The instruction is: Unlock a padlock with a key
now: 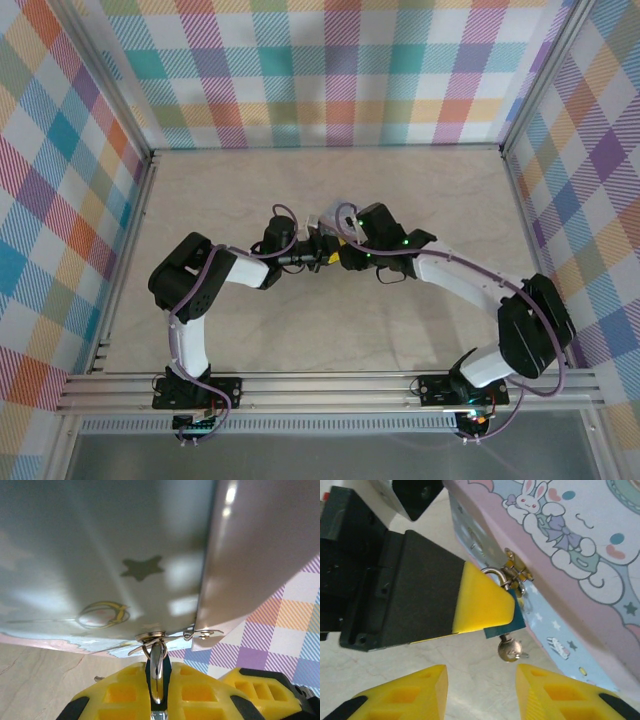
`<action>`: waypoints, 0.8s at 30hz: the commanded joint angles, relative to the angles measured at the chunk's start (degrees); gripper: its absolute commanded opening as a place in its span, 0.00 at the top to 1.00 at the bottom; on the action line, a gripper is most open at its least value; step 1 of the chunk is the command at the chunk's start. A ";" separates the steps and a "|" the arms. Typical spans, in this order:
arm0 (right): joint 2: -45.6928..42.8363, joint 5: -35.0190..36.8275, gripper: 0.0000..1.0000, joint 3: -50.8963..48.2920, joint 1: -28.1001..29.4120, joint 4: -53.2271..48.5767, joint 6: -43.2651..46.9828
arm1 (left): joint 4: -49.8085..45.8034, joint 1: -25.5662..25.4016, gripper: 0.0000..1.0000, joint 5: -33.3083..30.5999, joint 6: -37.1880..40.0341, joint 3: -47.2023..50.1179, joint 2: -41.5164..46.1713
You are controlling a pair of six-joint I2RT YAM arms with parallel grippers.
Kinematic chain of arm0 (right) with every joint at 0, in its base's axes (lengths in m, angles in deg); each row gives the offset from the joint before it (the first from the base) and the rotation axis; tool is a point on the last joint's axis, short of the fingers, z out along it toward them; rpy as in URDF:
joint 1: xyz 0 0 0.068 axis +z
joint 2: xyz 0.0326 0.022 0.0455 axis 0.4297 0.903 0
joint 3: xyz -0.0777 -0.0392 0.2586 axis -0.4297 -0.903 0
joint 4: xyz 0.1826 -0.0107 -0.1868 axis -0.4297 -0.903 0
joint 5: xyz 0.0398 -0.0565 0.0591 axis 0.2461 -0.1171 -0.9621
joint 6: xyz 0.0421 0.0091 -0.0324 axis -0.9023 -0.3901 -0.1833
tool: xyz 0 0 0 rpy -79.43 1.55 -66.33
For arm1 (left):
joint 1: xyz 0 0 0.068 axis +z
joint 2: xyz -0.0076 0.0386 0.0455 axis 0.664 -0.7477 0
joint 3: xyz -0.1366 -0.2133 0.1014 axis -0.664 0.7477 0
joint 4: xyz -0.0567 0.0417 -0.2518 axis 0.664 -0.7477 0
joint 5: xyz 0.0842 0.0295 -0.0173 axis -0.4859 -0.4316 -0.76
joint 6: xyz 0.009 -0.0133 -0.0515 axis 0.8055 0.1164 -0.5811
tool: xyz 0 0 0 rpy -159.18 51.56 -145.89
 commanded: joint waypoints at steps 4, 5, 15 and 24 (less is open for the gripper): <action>2.37 5.03 0.57 2.14 0.75 -1.58 4.43 | 0.02 -0.14 1.00 2.02 0.02 -2.20 1.93; 3.01 5.30 0.57 2.42 0.86 -1.55 4.66 | 0.04 -0.14 1.00 2.02 0.00 -2.33 2.01; 7.33 9.92 0.60 5.31 2.44 -1.67 7.69 | 0.13 -0.14 1.00 2.37 -0.35 -2.53 2.02; 10.08 13.28 0.68 6.55 3.04 -3.24 8.69 | 1.09 -0.14 1.00 2.56 -1.12 -2.82 1.48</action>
